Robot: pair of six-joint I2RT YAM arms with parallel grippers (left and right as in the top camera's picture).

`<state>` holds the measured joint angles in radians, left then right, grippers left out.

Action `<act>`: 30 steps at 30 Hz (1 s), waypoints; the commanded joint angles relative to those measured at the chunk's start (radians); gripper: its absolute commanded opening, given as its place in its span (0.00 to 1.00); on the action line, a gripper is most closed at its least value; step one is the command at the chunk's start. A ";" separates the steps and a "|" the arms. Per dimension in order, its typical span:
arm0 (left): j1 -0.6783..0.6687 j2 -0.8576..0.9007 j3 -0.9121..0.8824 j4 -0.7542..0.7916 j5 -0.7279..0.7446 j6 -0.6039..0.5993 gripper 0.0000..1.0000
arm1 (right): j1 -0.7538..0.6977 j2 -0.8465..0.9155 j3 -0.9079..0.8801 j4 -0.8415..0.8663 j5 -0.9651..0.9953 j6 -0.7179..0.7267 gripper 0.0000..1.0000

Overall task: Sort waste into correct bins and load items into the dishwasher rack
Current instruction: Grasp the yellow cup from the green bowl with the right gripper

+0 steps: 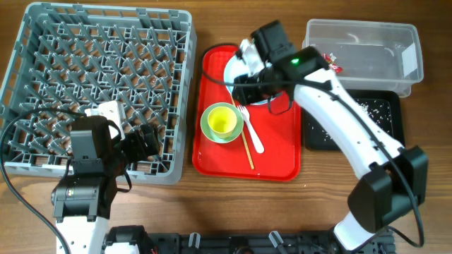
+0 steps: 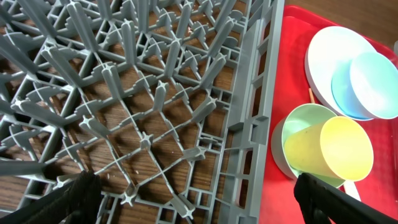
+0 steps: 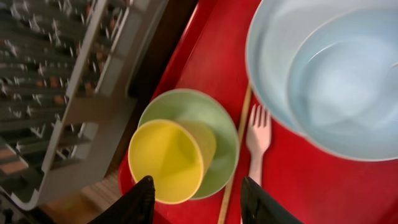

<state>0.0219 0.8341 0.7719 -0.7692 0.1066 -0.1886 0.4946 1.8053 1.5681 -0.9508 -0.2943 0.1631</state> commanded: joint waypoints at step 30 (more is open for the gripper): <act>0.007 0.043 0.019 0.228 0.435 -0.094 1.00 | -0.148 -0.062 0.055 0.020 -0.254 0.156 0.04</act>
<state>0.0219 0.8406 0.7723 -0.6243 0.3302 -0.2066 0.3634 1.7363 1.6119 -0.9524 -0.2932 0.3367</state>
